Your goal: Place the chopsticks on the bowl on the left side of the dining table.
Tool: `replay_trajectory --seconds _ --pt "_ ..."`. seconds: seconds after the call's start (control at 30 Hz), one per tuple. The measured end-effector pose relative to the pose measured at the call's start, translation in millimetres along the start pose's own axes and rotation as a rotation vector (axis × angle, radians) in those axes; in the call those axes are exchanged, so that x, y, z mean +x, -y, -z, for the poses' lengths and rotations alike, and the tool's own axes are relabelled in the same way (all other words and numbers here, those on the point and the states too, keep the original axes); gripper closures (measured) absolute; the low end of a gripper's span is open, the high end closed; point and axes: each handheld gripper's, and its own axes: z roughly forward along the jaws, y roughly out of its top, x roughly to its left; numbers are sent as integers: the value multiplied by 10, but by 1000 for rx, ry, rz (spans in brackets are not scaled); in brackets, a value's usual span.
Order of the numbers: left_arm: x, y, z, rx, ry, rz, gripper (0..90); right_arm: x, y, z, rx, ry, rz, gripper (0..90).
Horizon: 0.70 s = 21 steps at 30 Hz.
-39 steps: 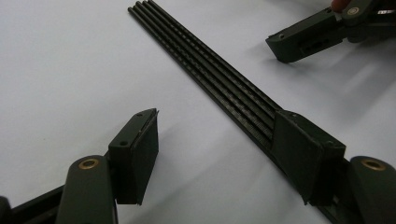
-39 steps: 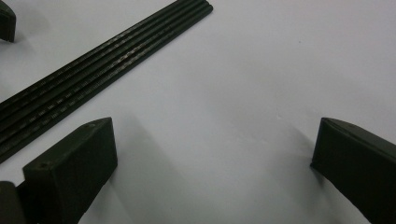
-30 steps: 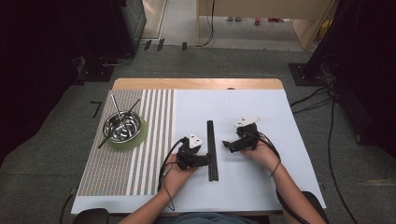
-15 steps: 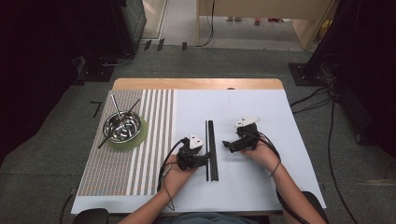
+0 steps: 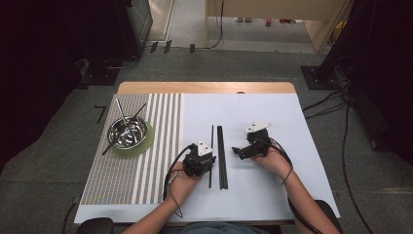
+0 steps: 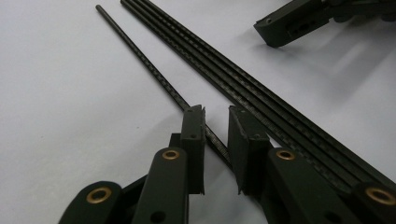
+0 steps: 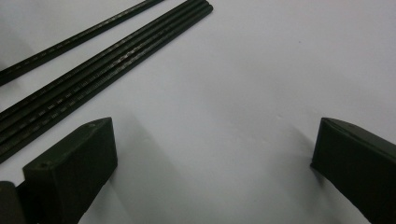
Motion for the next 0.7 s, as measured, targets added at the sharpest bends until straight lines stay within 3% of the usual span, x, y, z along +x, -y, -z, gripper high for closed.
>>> replay_trajectory --seconds 0.13,0.47,0.7 --pt "73 -6 18 4 35 36 801 0 -1 1 1 0 0 0" --pt "157 -30 44 20 -6 33 829 0 -1 0 1 0 -1 0" --pt "286 -31 67 27 -23 52 836 1 0 0 0 0 -2 0"
